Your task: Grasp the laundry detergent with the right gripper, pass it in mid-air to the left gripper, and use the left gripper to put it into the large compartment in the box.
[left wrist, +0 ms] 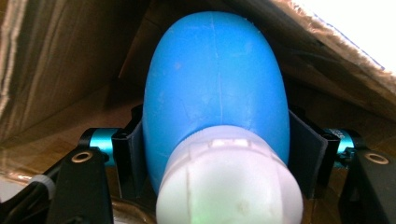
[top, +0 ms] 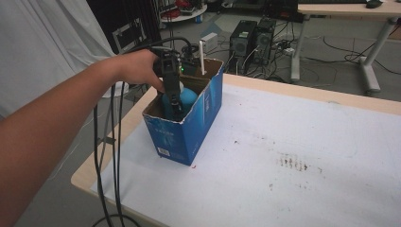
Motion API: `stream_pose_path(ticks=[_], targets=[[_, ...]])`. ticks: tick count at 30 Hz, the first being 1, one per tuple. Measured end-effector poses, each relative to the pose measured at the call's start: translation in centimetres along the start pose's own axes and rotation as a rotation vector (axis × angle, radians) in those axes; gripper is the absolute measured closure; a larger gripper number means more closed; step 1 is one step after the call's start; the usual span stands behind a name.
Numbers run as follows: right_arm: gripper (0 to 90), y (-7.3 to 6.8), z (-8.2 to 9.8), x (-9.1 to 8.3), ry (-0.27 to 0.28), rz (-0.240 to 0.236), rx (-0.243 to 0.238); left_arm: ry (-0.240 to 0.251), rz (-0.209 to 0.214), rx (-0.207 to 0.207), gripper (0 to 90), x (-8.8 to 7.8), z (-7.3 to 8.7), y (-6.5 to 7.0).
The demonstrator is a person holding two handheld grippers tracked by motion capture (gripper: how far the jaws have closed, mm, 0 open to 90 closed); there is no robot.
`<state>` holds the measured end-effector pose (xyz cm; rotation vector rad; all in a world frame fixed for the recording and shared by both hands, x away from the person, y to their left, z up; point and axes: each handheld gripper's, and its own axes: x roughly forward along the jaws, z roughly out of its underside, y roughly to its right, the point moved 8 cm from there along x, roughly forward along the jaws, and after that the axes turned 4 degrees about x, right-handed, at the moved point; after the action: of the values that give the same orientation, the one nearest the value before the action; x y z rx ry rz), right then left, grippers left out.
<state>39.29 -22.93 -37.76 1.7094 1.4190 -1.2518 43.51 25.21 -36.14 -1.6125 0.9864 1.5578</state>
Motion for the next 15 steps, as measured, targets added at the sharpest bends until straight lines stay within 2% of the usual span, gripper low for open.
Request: stream_pose_path(ticks=[2, 6, 9, 15], targets=[[12.0, -0.1, 0.0, 0.0, 0.002, 0.0, -0.003, 0.015, -0.006, -0.011, 28.9, -0.2, 0.0, -0.1], [12.0, -0.1, 0.0, 0.0, 0.001, 0.001, -0.004, 0.06, -0.002, -0.027, 28.6, -1.2, 0.0, -0.1], [12.0, -0.2, -0.1, -0.1, 0.003, 0.001, -0.005, 0.08, -0.009, -0.06, 24.7, -2.0, 0.1, -0.2], [12.0, -0.4, -0.1, -0.2, 0.008, 0.005, -0.008, 0.135, -0.026, -0.089, 24.6, -4.0, 0.2, -0.1]])
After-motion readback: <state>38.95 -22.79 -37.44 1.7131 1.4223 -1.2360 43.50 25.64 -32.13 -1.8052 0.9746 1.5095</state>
